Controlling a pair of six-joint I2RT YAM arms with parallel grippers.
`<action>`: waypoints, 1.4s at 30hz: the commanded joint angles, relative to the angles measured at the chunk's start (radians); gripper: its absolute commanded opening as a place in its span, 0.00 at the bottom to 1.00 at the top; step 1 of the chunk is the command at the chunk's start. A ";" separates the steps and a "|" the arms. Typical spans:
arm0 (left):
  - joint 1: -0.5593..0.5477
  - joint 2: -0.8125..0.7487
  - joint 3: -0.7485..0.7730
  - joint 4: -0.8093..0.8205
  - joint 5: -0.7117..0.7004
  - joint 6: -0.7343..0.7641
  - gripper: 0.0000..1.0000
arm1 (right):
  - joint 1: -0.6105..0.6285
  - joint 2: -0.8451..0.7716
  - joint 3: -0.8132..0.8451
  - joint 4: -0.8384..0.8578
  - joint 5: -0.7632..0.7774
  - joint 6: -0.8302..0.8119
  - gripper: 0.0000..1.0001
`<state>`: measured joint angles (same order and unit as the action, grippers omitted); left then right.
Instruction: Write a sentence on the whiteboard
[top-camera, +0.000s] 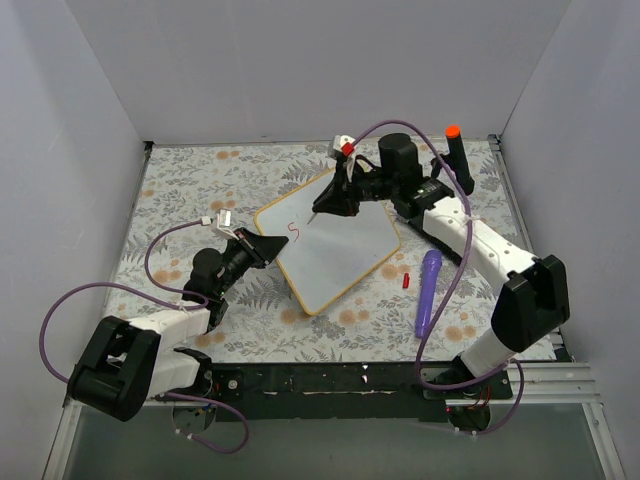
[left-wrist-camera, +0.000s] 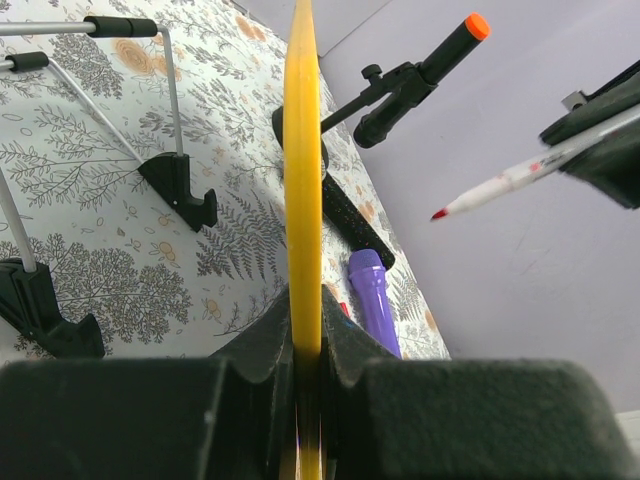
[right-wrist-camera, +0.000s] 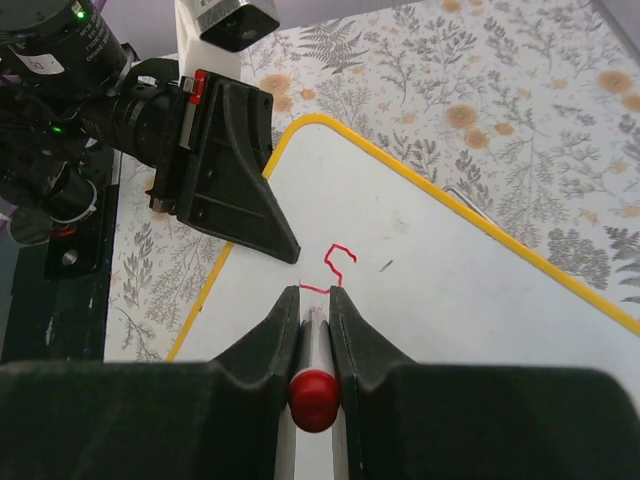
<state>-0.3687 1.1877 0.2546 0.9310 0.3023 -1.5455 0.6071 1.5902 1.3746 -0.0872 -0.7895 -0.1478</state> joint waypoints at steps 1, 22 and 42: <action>0.001 -0.062 0.000 0.109 0.014 0.021 0.00 | -0.072 -0.088 -0.003 -0.009 -0.125 -0.073 0.01; 0.001 -0.056 -0.003 0.109 0.035 0.042 0.00 | -0.106 -0.070 -0.026 -0.013 -0.177 -0.098 0.01; 0.001 -0.060 -0.002 0.108 0.035 0.039 0.00 | -0.089 -0.053 -0.006 -0.028 -0.165 -0.116 0.01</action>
<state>-0.3687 1.1687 0.2417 0.9436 0.3214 -1.5074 0.5049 1.5318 1.3453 -0.1184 -0.9455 -0.2413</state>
